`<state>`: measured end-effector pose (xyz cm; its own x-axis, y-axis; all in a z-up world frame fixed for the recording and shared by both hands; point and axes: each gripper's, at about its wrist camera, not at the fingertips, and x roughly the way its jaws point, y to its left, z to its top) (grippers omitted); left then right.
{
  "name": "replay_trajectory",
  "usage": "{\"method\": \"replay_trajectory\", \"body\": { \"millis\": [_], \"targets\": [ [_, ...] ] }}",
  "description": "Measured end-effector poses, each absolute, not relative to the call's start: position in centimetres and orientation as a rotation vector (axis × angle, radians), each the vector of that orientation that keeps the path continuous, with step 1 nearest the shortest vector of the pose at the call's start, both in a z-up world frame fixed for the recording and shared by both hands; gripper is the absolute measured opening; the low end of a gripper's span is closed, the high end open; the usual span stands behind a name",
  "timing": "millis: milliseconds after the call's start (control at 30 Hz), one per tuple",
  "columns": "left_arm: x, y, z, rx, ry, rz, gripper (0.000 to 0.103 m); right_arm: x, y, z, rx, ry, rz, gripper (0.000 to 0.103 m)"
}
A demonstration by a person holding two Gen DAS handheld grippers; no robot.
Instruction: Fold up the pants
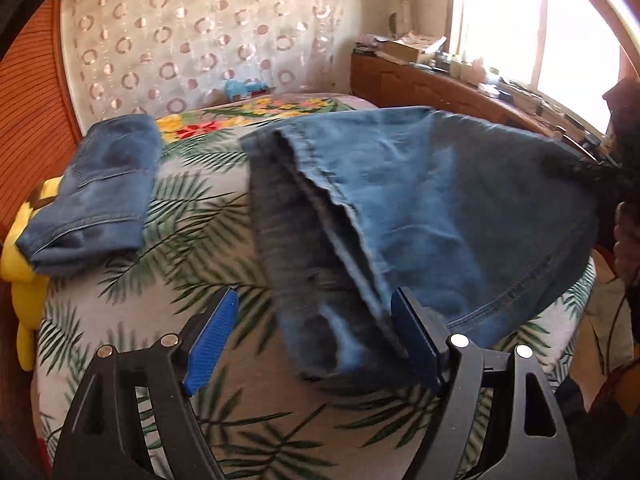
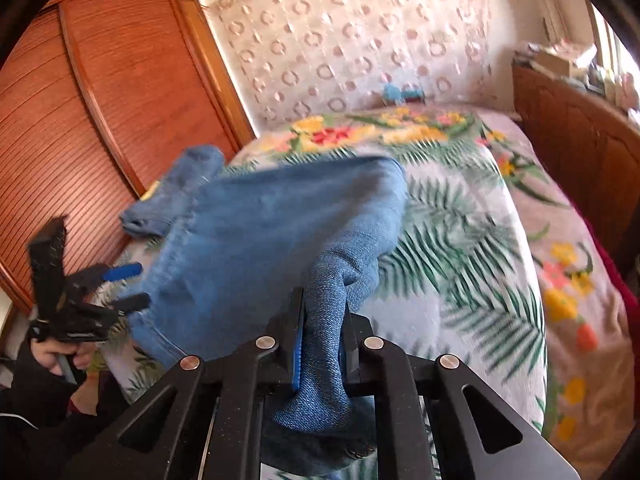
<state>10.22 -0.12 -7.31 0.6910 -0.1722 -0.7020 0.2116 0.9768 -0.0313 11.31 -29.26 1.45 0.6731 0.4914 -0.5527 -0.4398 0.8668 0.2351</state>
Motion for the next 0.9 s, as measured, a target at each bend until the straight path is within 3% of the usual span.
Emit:
{"method": "replay_trajectory", "body": {
  "millis": [367,800,900],
  "targets": [
    [7.9,6.6,-5.4,-0.053,0.704,-0.128,0.08,9.6,-17.3,7.4,-0.058,0.536,0.737,0.011],
    [6.5,12.4,-3.6,-0.121,0.641,-0.035,0.08,10.5,-6.8,-1.3,-0.137,0.798,0.907,0.01],
    [6.3,11.7,-3.3,-0.12,0.633,-0.045,0.08,10.6,-7.3,-0.1,-0.134,0.79,0.907,0.023]
  ]
}}
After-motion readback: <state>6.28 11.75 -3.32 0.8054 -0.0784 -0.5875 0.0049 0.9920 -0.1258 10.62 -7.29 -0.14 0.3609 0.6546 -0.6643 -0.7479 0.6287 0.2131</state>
